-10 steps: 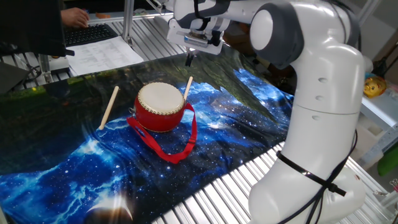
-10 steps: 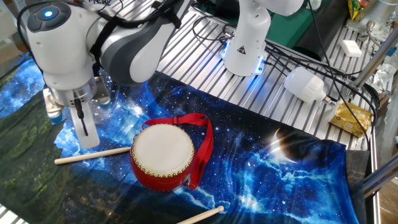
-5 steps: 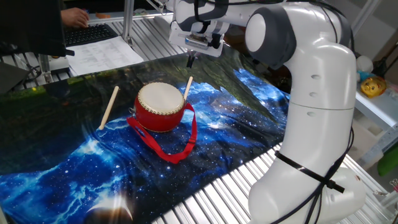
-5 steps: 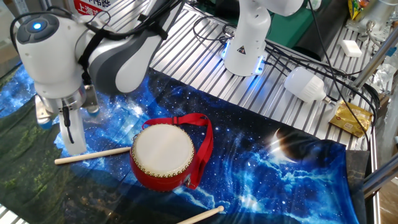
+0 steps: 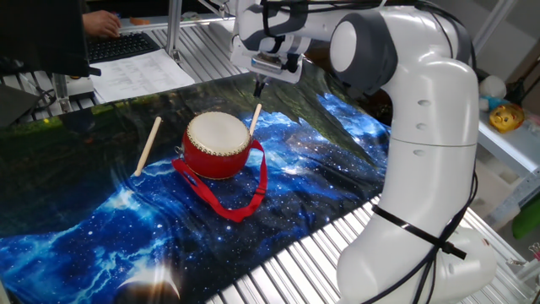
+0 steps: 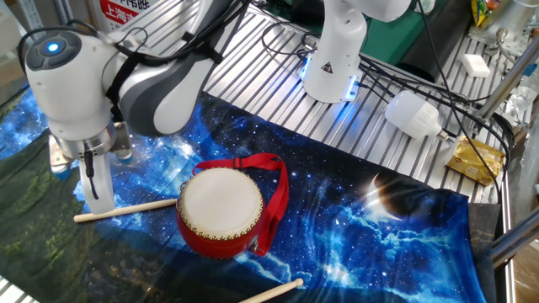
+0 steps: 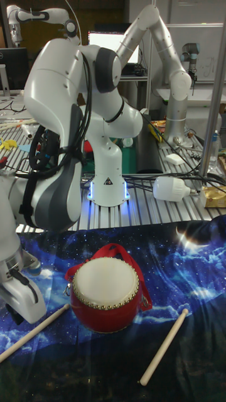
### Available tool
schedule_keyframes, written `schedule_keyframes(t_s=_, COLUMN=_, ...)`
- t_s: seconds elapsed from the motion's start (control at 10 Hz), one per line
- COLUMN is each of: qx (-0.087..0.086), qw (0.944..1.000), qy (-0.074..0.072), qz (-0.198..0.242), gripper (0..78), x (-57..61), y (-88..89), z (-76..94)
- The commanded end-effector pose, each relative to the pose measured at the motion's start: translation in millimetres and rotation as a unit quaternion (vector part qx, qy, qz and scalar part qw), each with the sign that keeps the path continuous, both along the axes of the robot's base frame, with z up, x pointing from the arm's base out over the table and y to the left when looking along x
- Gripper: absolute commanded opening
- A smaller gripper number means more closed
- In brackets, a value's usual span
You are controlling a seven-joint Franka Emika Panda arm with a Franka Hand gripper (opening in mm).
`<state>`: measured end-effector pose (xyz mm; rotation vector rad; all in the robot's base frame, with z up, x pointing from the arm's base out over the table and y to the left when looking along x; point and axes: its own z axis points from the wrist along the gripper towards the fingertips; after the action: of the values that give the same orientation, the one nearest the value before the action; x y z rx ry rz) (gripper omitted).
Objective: Play the drum
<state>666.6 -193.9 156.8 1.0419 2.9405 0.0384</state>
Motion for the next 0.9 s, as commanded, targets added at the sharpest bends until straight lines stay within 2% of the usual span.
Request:
schedule_keyframes(t_s=0.1, qx=-0.005, qw=0.9998, qy=-0.002, qz=-0.017, gripper=0.0, x=1.4, y=-2.4, z=-17.3)
schedule_keyframes(t_s=0.5, qx=-0.009, qw=0.9997, qy=-0.004, qz=-0.021, gripper=0.0, x=2.7, y=-3.5, z=-32.7)
schedule_keyframes(t_s=0.9, qx=-0.016, qw=0.9997, qy=-0.004, qz=-0.017, gripper=0.0, x=3.8, y=-8.8, z=-39.2)
